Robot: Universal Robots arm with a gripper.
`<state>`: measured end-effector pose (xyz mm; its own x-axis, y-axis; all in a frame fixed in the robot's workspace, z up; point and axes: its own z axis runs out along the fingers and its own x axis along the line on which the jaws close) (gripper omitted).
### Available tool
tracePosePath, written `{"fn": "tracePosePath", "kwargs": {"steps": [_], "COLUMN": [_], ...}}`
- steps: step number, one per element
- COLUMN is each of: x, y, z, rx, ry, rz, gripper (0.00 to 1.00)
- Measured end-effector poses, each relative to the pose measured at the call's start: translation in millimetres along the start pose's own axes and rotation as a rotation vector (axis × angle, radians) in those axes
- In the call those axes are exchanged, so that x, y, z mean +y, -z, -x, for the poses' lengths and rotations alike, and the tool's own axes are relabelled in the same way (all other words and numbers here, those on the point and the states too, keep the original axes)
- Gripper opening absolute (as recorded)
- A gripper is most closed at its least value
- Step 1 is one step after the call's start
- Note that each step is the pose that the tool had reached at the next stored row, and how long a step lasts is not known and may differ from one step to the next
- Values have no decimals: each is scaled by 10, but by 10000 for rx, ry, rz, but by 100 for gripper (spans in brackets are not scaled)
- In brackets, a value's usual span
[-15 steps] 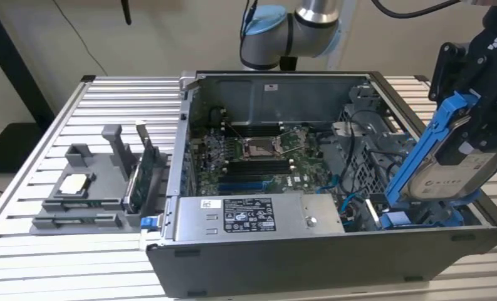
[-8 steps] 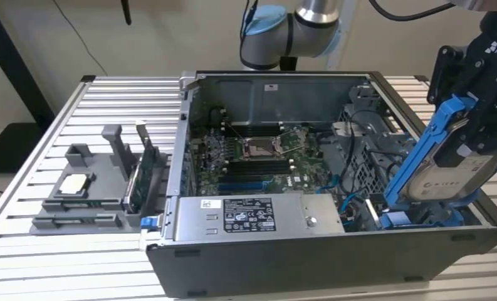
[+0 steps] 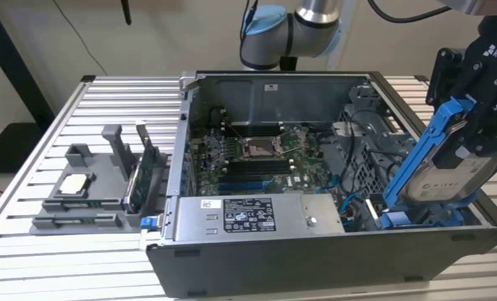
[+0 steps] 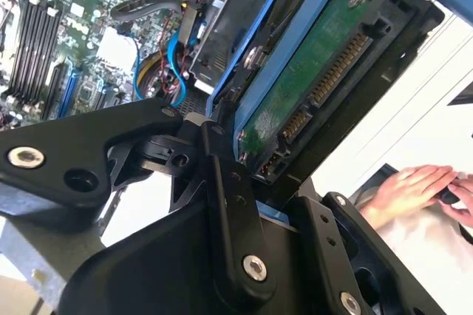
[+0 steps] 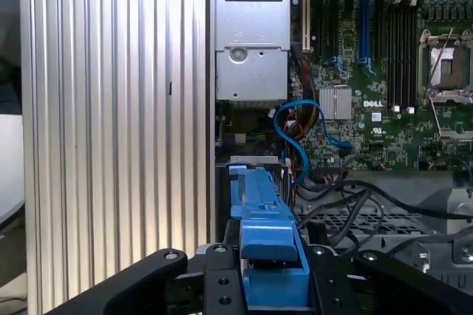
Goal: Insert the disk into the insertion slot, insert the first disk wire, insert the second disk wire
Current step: 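Insert the disk into the insertion slot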
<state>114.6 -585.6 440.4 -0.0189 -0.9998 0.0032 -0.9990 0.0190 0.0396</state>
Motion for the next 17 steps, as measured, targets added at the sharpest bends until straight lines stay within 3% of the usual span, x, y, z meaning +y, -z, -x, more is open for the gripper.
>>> {"fn": "tracePosePath", "kwargs": {"steps": [17], "x": [-2], "y": [-47], "z": [0], "rx": [1], "ry": [0], "rz": [0], "gripper": [33]}}
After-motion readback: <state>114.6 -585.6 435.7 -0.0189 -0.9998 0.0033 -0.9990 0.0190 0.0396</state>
